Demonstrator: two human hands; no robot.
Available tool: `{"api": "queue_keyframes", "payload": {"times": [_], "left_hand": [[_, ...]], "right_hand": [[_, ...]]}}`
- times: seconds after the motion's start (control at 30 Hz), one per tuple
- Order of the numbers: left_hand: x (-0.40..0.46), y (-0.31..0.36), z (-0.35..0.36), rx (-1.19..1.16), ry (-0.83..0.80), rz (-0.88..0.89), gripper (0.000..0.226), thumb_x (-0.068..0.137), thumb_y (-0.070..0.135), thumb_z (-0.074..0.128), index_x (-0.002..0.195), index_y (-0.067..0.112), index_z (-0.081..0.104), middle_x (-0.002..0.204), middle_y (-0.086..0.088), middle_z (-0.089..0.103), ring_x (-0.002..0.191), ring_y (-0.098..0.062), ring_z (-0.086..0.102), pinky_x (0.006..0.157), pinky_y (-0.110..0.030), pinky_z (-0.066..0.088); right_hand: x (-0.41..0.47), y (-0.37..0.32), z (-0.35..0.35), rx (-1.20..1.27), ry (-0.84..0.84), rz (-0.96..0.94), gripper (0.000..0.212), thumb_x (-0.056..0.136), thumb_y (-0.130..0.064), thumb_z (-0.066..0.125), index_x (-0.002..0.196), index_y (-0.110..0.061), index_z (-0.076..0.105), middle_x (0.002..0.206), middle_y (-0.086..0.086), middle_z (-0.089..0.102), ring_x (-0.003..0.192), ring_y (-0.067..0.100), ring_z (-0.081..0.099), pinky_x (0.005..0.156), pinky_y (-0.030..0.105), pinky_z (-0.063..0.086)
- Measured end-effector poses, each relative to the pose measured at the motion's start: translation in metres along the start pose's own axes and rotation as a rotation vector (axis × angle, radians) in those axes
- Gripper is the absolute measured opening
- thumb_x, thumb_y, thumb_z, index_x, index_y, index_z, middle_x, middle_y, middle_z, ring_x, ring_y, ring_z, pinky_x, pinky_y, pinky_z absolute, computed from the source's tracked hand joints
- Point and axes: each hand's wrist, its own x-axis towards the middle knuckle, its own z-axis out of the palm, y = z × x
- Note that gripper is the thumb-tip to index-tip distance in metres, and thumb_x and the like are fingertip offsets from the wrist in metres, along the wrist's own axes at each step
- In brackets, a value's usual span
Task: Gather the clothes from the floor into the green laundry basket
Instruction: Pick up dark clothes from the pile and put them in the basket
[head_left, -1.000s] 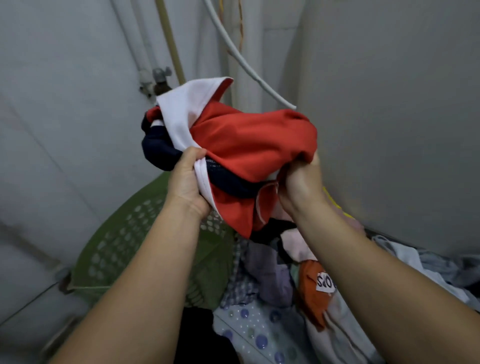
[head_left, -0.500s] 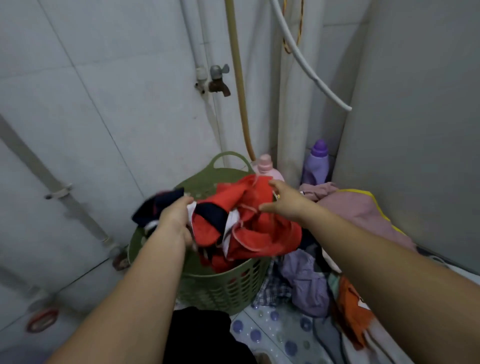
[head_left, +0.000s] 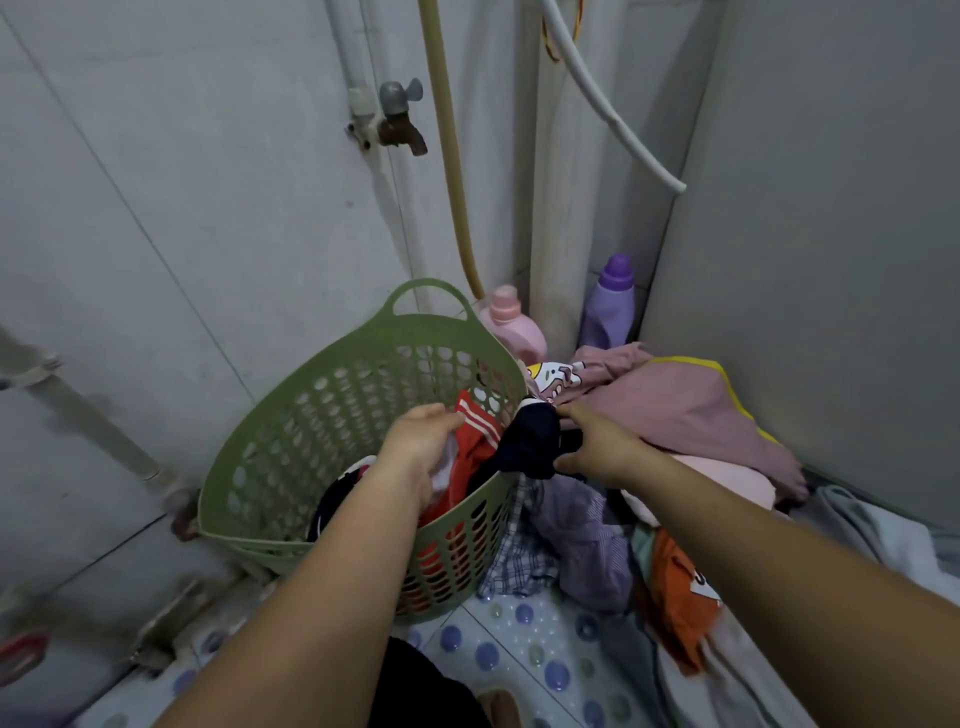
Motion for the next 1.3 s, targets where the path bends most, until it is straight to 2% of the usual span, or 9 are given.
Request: {"api": "queue_keyframes", "payload": {"times": [0.07, 0.17, 0.33, 0.57, 0.7, 0.83, 1.0, 1.13, 1.3], "left_hand": [[0.001, -0.008, 0.012, 0.119, -0.044, 0.063, 0.036, 0.093, 0.0, 0.053, 0.129, 0.001, 0.053, 0.094, -0.008, 0.069, 0.063, -0.011, 0.058, 0.044, -0.007, 0.044], [0.016, -0.021, 0.026, 0.301, -0.111, 0.117, 0.045, 0.086, 0.002, 0.064, 0.13, 0.008, 0.055, 0.12, -0.014, 0.06, 0.092, -0.022, 0.057, 0.081, -0.022, 0.048], [0.023, -0.025, 0.043, 0.57, -0.25, 0.216, 0.069, 0.084, -0.001, 0.065, 0.145, 0.013, 0.037, 0.13, -0.012, 0.054, 0.108, -0.019, 0.052, 0.089, -0.023, 0.039], [0.047, -0.027, 0.049, 0.592, -0.118, 0.307, 0.07, 0.076, 0.004, 0.068, 0.137, 0.022, 0.041, 0.114, -0.004, 0.062, 0.102, -0.023, 0.059, 0.087, -0.031, 0.047], [0.075, -0.024, 0.034, 0.157, 0.214, 0.192, 0.031, 0.083, 0.002, 0.052, 0.112, 0.009, 0.061, 0.112, -0.018, 0.066, 0.101, -0.034, 0.063, 0.09, -0.04, 0.05], [0.101, -0.028, 0.009, -0.01, 0.374, -0.001, 0.053, 0.084, 0.004, 0.051, 0.135, 0.01, 0.041, 0.14, -0.024, 0.044, 0.12, -0.041, 0.052, 0.103, -0.051, 0.045], [0.109, -0.033, 0.008, 0.073, 0.297, 0.015, 0.07, 0.073, 0.013, 0.063, 0.137, 0.032, 0.039, 0.142, -0.012, 0.042, 0.109, -0.037, 0.058, 0.094, -0.049, 0.052], [0.058, -0.015, 0.041, 0.26, 0.211, 0.281, 0.063, 0.087, 0.012, 0.06, 0.144, 0.026, 0.038, 0.149, -0.008, 0.028, 0.126, -0.027, 0.047, 0.102, -0.024, 0.037], [0.018, -0.028, 0.109, 0.416, -0.015, 0.491, 0.063, 0.066, 0.026, 0.065, 0.129, 0.028, 0.058, 0.14, -0.013, 0.046, 0.118, -0.029, 0.057, 0.103, -0.042, 0.047]], "right_hand": [[-0.003, 0.009, 0.0, -0.086, 0.027, -0.008, 0.072, 0.078, -0.009, 0.07, 0.142, -0.013, 0.038, 0.141, 0.006, 0.049, 0.123, 0.024, 0.053, 0.101, 0.028, 0.042], [-0.003, 0.022, 0.004, -0.042, 0.067, 0.036, 0.064, 0.079, -0.014, 0.07, 0.137, -0.016, 0.043, 0.136, 0.007, 0.054, 0.119, 0.023, 0.055, 0.099, 0.029, 0.043], [-0.006, 0.012, 0.023, 0.601, -0.037, 0.302, 0.043, 0.095, -0.043, 0.043, 0.135, -0.027, 0.037, 0.129, 0.009, 0.05, 0.101, 0.03, 0.055, 0.069, 0.033, 0.046], [0.006, -0.034, 0.032, 1.017, 0.232, 0.017, 0.028, 0.098, -0.013, 0.042, 0.123, -0.011, 0.054, 0.125, 0.014, 0.058, 0.108, 0.024, 0.057, 0.085, 0.033, 0.05], [0.002, -0.052, 0.017, 0.966, 0.103, -0.105, 0.021, 0.1, -0.018, 0.039, 0.104, -0.021, 0.059, 0.108, 0.002, 0.061, 0.102, 0.015, 0.057, 0.092, 0.033, 0.044], [0.004, -0.04, 0.01, 0.896, 0.164, -0.098, 0.019, 0.098, -0.02, 0.045, 0.089, -0.021, 0.062, 0.104, 0.006, 0.065, 0.102, 0.019, 0.058, 0.091, 0.036, 0.049], [-0.007, 0.007, 0.008, 0.73, 0.247, 0.032, 0.013, 0.096, -0.02, 0.049, 0.093, -0.022, 0.061, 0.107, 0.006, 0.062, 0.108, 0.023, 0.057, 0.073, 0.026, 0.044], [-0.026, 0.05, 0.001, 0.657, 0.334, 0.11, 0.019, 0.095, -0.01, 0.05, 0.109, -0.008, 0.063, 0.098, 0.01, 0.059, 0.091, 0.022, 0.052, 0.063, 0.023, 0.041], [-0.063, 0.104, -0.013, 0.482, 0.392, 0.169, 0.022, 0.092, -0.005, 0.054, 0.111, -0.004, 0.065, 0.086, -0.004, 0.06, 0.071, 0.004, 0.051, 0.061, 0.011, 0.041]]}}
